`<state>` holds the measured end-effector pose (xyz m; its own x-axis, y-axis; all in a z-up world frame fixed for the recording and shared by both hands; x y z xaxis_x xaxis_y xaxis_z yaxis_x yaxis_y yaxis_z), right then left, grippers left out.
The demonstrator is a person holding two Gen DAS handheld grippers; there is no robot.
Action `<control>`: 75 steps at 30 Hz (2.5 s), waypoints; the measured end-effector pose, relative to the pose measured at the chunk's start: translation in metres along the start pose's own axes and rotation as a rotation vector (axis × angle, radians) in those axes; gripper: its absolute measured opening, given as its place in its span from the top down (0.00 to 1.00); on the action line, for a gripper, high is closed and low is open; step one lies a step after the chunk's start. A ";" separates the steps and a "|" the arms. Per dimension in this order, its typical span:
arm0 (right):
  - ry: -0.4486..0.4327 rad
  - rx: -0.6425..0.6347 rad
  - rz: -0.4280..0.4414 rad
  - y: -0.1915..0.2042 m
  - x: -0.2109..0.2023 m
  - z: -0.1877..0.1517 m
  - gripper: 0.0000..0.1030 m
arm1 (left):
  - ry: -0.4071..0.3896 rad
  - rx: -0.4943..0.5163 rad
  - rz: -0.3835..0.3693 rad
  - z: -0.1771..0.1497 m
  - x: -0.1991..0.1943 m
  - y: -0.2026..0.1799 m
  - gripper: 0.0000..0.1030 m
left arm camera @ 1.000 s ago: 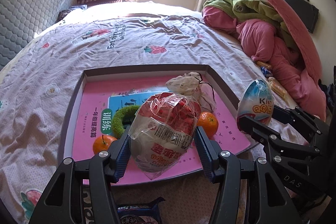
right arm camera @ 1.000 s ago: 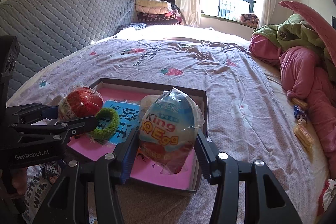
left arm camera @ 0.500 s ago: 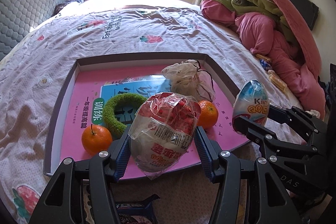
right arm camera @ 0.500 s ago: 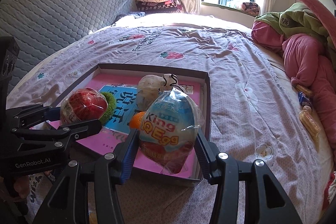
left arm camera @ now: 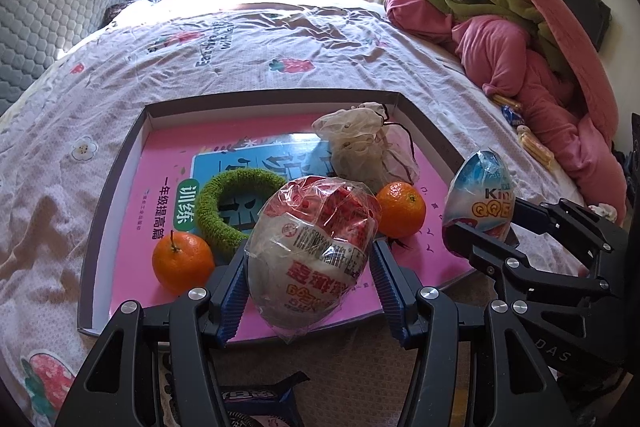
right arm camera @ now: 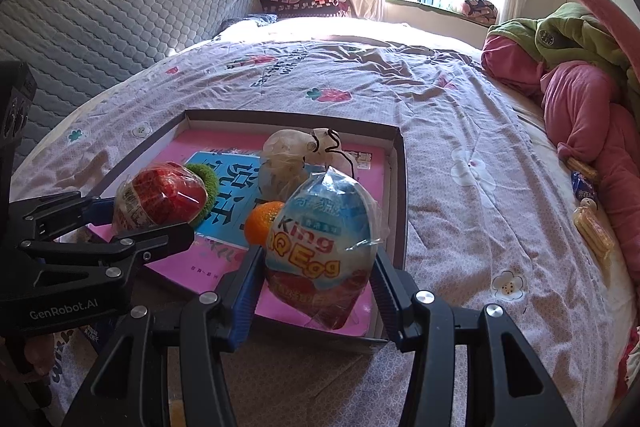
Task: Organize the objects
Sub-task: 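Lower both held eggs into the tray beside the oranges, then open both tools to release the eggs in the tray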
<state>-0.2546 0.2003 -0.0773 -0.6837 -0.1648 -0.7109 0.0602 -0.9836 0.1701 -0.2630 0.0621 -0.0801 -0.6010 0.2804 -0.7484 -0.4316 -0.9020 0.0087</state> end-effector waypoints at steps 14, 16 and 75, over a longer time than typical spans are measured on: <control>0.034 -0.018 -0.014 0.002 0.013 -0.006 0.49 | 0.022 0.002 0.016 -0.006 0.011 0.004 0.43; 0.036 -0.021 -0.016 0.002 0.015 -0.006 0.49 | 0.029 -0.001 0.020 -0.008 0.014 0.006 0.43; -0.043 -0.033 -0.045 0.001 0.009 0.009 0.36 | -0.006 -0.028 -0.010 0.003 0.000 0.008 0.34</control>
<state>-0.2675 0.1985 -0.0772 -0.7167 -0.1176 -0.6874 0.0524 -0.9920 0.1152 -0.2689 0.0559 -0.0783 -0.6008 0.2910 -0.7446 -0.4187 -0.9080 -0.0170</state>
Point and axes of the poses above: each gripper's, at about its wrist camera, not at the fingertips, and x roughly the way its jaws point, y to its left, z to its top, the point moved 9 cm from there along x, roughly the way its jaws point, and after that the axes turned 15 degrees about x, right-handed, at the moved point
